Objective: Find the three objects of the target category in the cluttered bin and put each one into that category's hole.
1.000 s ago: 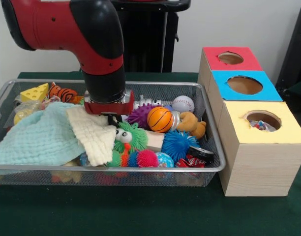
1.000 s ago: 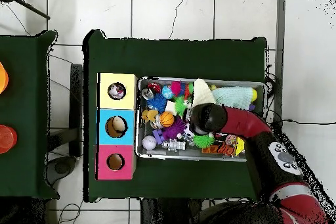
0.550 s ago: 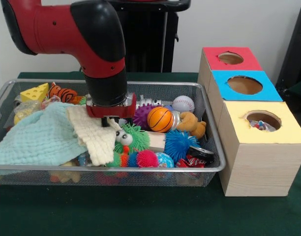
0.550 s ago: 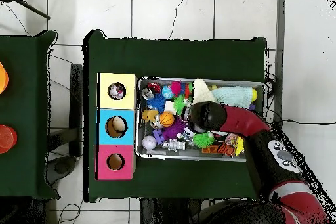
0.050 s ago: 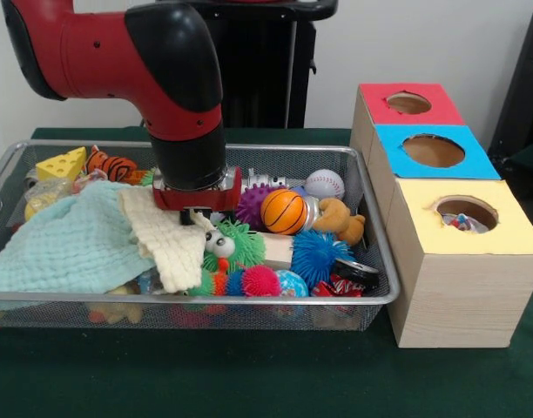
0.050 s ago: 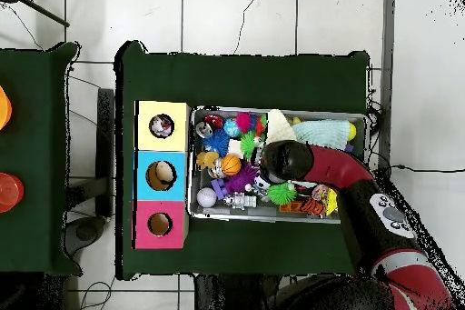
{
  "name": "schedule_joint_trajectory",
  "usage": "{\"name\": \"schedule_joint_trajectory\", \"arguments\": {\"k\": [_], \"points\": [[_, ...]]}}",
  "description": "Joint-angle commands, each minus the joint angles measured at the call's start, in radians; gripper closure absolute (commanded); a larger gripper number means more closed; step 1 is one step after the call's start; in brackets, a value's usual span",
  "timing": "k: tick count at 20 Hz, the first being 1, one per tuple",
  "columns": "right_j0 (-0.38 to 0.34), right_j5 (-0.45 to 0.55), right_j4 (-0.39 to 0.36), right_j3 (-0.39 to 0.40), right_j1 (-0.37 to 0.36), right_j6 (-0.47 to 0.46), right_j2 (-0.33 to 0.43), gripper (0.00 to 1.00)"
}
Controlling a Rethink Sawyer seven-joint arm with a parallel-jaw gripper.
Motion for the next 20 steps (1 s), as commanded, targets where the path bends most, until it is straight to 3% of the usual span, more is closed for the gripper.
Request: {"name": "schedule_joint_trajectory", "arguments": {"k": [1,5,9,13,14,20], "points": [[0.012,0.012,-0.006,-0.068,0.011,-0.026,0.073,0.00],[0.044,0.094,-0.004,-0.111,-0.026,-0.028,0.049,0.00],[0.046,0.095,-0.013,-0.137,-0.031,-0.037,0.048,0.00],[0.037,0.096,-0.003,-0.112,-0.020,-0.045,0.069,0.00],[0.033,0.086,-0.001,-0.105,-0.018,-0.044,0.075,1.00],[0.018,0.032,-0.011,-0.080,-0.011,-0.062,0.106,1.00]]}}
